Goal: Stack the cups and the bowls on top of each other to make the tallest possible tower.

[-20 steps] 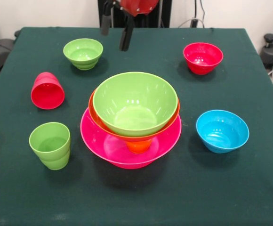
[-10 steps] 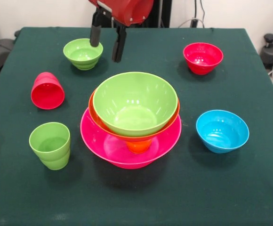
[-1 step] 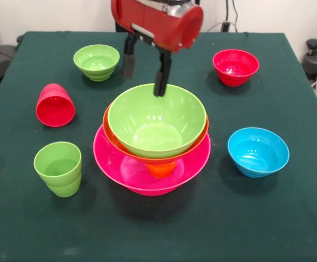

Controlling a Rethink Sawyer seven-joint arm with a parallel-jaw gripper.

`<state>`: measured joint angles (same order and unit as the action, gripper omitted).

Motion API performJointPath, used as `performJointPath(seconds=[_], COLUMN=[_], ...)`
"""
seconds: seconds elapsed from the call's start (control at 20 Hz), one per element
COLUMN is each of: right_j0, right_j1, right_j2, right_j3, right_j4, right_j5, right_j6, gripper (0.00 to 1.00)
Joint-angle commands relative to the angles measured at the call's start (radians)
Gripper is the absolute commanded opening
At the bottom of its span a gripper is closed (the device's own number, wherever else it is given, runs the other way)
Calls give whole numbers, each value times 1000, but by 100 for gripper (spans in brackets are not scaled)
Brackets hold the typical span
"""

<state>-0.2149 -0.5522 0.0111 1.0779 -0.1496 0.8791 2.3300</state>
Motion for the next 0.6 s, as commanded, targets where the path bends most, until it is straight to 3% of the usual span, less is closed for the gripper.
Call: performJointPath(seconds=[0.05, 0.15, 0.6], right_j0=[-42, -62, -113], right_j1=[15, -31, -124], right_j2=[147, 144, 150], right_j3=[-23, 24, 42], right_j4=[-30, -14, -6], right_j5=[124, 98, 202], right_j6=[-299, -286, -302], gripper=[100, 100, 100])
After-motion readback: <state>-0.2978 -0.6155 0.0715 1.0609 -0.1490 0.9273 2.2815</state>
